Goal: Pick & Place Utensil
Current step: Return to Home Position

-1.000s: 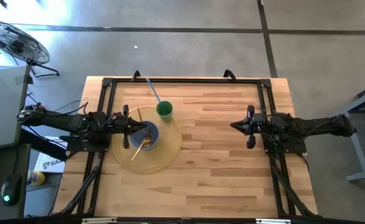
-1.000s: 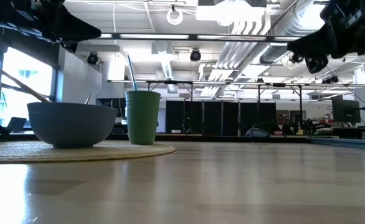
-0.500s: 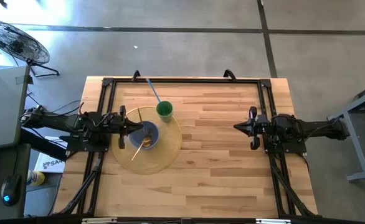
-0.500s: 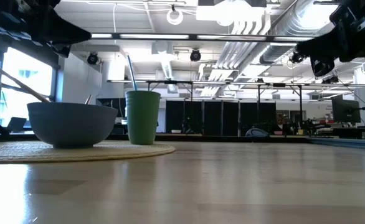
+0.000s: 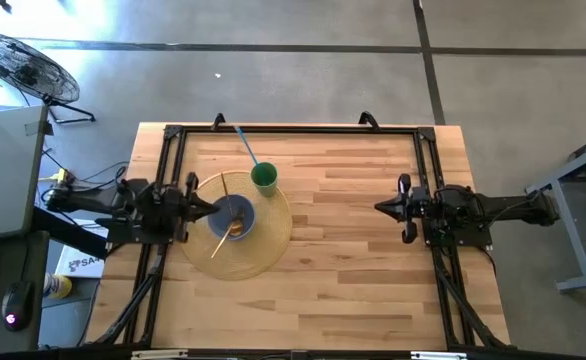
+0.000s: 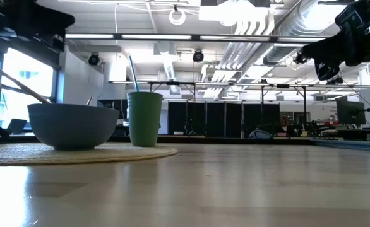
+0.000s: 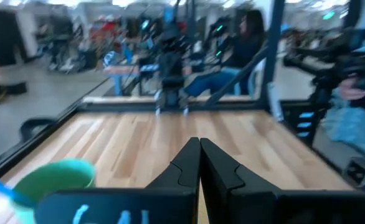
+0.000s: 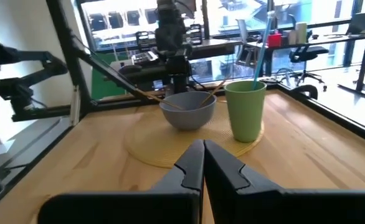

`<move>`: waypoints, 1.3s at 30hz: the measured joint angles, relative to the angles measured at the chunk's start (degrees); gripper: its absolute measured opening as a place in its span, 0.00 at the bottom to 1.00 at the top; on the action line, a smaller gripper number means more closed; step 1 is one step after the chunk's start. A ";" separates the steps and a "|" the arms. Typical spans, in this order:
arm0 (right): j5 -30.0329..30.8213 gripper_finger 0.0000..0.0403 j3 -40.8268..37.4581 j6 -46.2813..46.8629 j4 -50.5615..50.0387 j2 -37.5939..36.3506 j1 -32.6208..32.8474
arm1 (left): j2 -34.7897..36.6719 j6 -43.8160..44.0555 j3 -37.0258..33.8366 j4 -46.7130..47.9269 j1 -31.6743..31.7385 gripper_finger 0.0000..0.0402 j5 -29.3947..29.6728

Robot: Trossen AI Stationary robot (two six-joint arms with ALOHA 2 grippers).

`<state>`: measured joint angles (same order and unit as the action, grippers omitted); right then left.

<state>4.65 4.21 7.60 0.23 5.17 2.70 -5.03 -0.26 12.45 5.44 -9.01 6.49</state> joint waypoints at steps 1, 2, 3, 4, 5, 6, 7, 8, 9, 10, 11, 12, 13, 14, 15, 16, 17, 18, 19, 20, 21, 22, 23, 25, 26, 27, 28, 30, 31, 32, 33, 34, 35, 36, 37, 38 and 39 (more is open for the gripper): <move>0.42 0.01 0.00 -0.04 0.00 0.00 0.00 | 0.78 -0.38 -0.51 -0.68 -0.01 0.00 -0.87; 1.15 0.01 0.00 0.13 -0.05 0.00 -0.01 | 1.54 -0.88 -1.43 -1.72 -0.01 0.00 -1.61; 1.90 0.01 0.00 0.39 -0.13 0.00 0.00 | 2.37 -1.36 -2.56 -2.38 -0.01 0.00 -1.76; 2.57 0.01 0.00 0.93 -0.20 0.00 0.00 | 3.30 -1.51 -3.81 -2.52 -0.01 0.00 -1.64; 3.21 0.00 0.00 1.40 -0.20 0.02 0.00 | 4.02 -1.52 -4.83 -2.42 -0.01 0.00 -0.94; 3.87 0.00 0.00 1.46 -0.20 0.02 -0.02 | 4.52 -1.48 -5.78 -2.46 -0.01 0.00 0.52; 3.95 0.00 0.00 1.44 -0.24 0.02 -0.02 | 4.74 -1.24 -6.75 -2.44 -0.01 0.00 1.83; 3.73 0.00 0.00 1.42 -0.36 0.02 -0.02 | 4.71 -1.17 -7.34 -2.27 -0.01 0.00 3.03; 3.02 0.00 0.00 1.41 -0.46 0.03 -0.02 | 4.63 -1.04 -7.67 -2.12 0.01 0.00 3.27; 1.87 0.00 0.00 1.40 -0.47 0.04 -0.01 | 4.60 -1.05 -7.96 -1.97 0.01 0.00 3.33; 0.31 0.00 0.00 1.14 -0.44 0.04 -0.02 | 4.64 -1.04 -8.27 -2.18 0.01 0.00 3.32; -1.07 0.00 0.00 0.43 -0.44 0.03 -0.02 | 4.67 -1.02 -8.43 -2.24 0.01 0.00 3.37; -1.83 0.00 0.00 -0.17 -0.47 0.00 0.01 | 4.67 -1.02 -8.44 -2.24 0.01 0.00 3.40; -2.00 0.00 -0.09 -0.35 -0.31 0.00 0.00 | 4.67 -1.02 -8.44 -2.15 0.01 0.00 3.42; -1.55 0.00 -0.41 -0.39 0.12 -0.05 0.00 | 4.67 -1.01 -8.46 -1.99 0.01 0.00 3.48; -0.99 0.00 -0.75 -0.51 0.04 -0.13 0.00 | 4.67 -1.02 -8.46 -1.63 0.01 0.00 3.52; -0.97 0.00 -1.09 -0.65 -0.16 -0.29 -0.02 | 4.67 -0.99 -8.46 -0.79 0.01 0.00 3.60; -1.09 0.00 -1.58 -0.73 -0.17 -0.62 -0.02 | 4.67 -0.54 -8.46 -0.22 0.01 0.00 3.75; -1.18 0.00 -2.05 -0.58 -0.21 -1.13 -0.02 | 4.67 0.09 -8.43 0.16 0.01 0.00 3.73; -1.21 0.00 -2.59 -0.27 0.17 -1.72 -0.02 | 4.67 0.55 -8.40 0.35 0.01 0.00 3.59; -1.45 0.00 -3.24 -0.13 0.89 -2.39 -0.02 | 4.67 0.86 -8.40 0.40 0.01 0.00 3.29; -1.83 0.00 -3.66 -0.12 1.56 -3.15 -0.02 | 4.67 1.01 -8.39 0.48 0.01 0.00 3.04; -2.19 0.00 -3.65 -0.30 1.69 -3.51 0.01 | 4.67 1.20 -8.38 0.53 0.01 0.00 2.98; -2.52 0.01 -3.65 -0.47 1.81 -3.91 0.07 | 4.67 1.60 -8.38 0.49 0.01 0.00 3.03; -2.80 0.01 -3.65 -0.49 1.79 -4.09 0.09 | 4.67 1.60 -8.38 0.40 0.01 0.00 3.08; -2.87 0.00 -3.65 -0.49 1.81 -4.17 0.10 | 4.67 1.60 -8.38 0.38 0.01 0.00 3.13; -2.85 0.00 -3.65 -0.41 1.79 -4.10 0.09 | 4.67 1.62 -8.38 0.38 0.01 0.00 3.24; -1.99 0.00 -3.65 1.06 1.82 -4.09 0.09 | 4.67 2.41 -8.38 0.38 0.01 0.00 3.40; -1.63 0.00 -3.65 1.94 1.84 -4.09 0.09 | 4.67 3.08 -8.38 0.38 0.01 0.00 3.44; -1.60 0.01 -3.65 2.63 1.84 -4.04 0.09 | 4.67 3.49 -8.40 0.32 0.01 0.00 3.44; -1.60 0.01 -3.65 2.73 1.84 -4.04 0.09 | 4.67 3.52 -8.40 0.31 0.01 0.00 3.50; -1.60 0.01 -3.67 2.66 1.84 -4.04 0.09 | 4.67 3.52 -8.40 0.30 0.01 0.00 3.55; -1.60 0.02 -3.67 2.53 1.84 -4.04 0.09 | 4.67 3.48 -8.40 0.31 0.01 0.00 3.77; -1.60 0.02 -3.67 2.53 1.84 -4.04 0.09 | 4.67 3.32 -8.40 0.35 0.01 0.00 4.04; -1.60 0.02 -3.67 2.58 1.84 -4.04 0.09 | 4.67 3.18 -8.40 0.46 0.01 0.00 4.19; -1.58 0.02 -3.67 2.64 1.84 -4.04 0.09 | 4.67 3.08 -8.40 0.61 0.01 0.00 4.22; -1.58 0.02 -3.67 2.60 1.82 -4.04 0.09 | 4.65 3.07 -8.38 0.85 0.01 0.00 4.21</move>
<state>3.07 0.54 10.20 2.05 1.13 2.79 -0.38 2.81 4.07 6.30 -8.99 10.71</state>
